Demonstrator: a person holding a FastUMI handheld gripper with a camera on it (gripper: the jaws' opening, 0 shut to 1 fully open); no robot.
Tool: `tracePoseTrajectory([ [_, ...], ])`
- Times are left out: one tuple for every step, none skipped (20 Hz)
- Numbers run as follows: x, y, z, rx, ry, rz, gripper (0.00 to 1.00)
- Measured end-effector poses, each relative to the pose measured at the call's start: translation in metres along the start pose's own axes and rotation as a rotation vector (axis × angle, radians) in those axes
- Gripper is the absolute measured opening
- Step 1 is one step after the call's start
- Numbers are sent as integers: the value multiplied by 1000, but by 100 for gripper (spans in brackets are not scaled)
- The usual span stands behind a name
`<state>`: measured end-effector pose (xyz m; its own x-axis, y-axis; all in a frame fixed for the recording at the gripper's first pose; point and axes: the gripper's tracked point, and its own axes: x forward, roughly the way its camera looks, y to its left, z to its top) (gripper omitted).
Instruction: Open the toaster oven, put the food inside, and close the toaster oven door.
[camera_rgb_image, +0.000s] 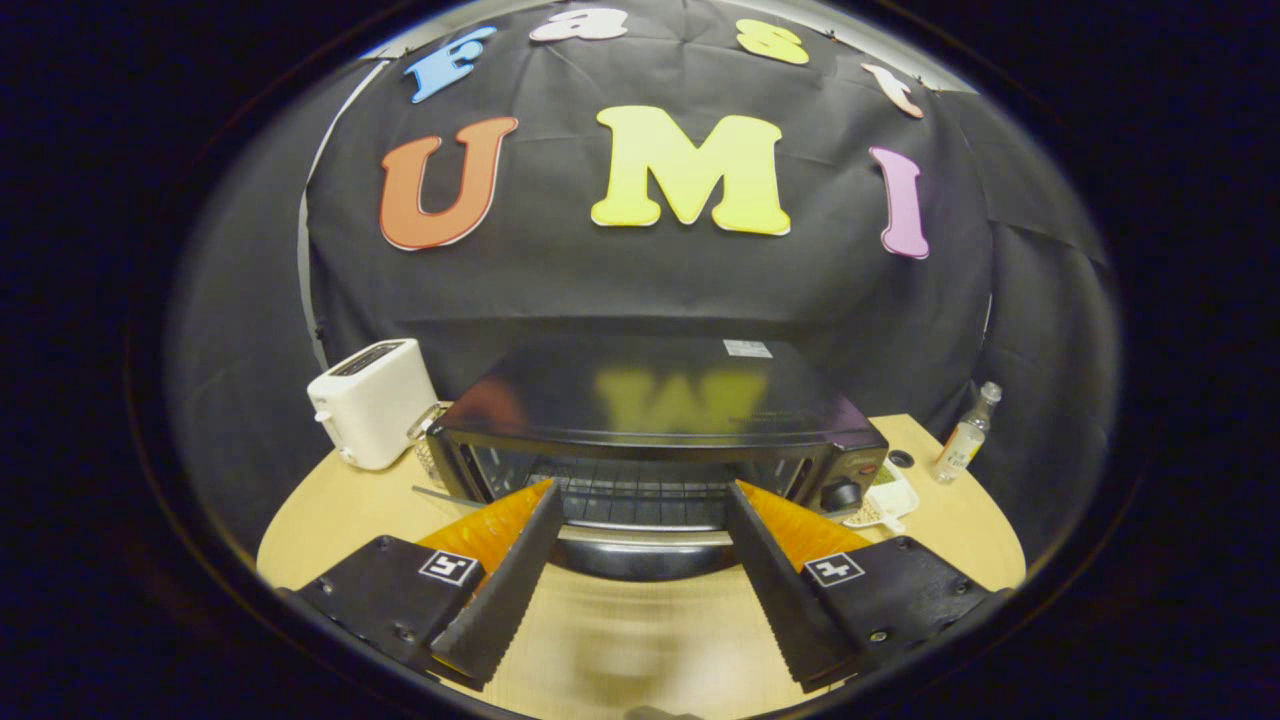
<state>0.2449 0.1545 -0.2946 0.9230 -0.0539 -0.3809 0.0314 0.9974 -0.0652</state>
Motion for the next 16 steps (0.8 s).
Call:
tracePoseTrajectory([
  [-5,0,-7,2,9,1,100],
  [-10,0,-14,2,19,1,100],
  [-15,1,-24,4,32,3,100],
  [-20,0,-33,5,51,7,100],
  [-24,-1,-44,6,68,12,100],
  [-28,-1,-53,10,86,18,100],
  [-33,-2,-64,11,98,26,100],
  [-36,-2,-73,8,108,29,100],
  [-37,-3,-79,-10,106,30,100],
  [-40,-4,-88,-36,110,28,100],
  [-41,-5,-95,-60,113,27,100],
  [-41,-5,-101,-74,119,25,100],
  [-41,-5,-109,-80,124,21,100],
  [-42,-5,-116,-80,137,18,100],
  [-40,-6,-124,-80,151,17,100],
  [-40,-6,-131,-78,160,18,100],
])
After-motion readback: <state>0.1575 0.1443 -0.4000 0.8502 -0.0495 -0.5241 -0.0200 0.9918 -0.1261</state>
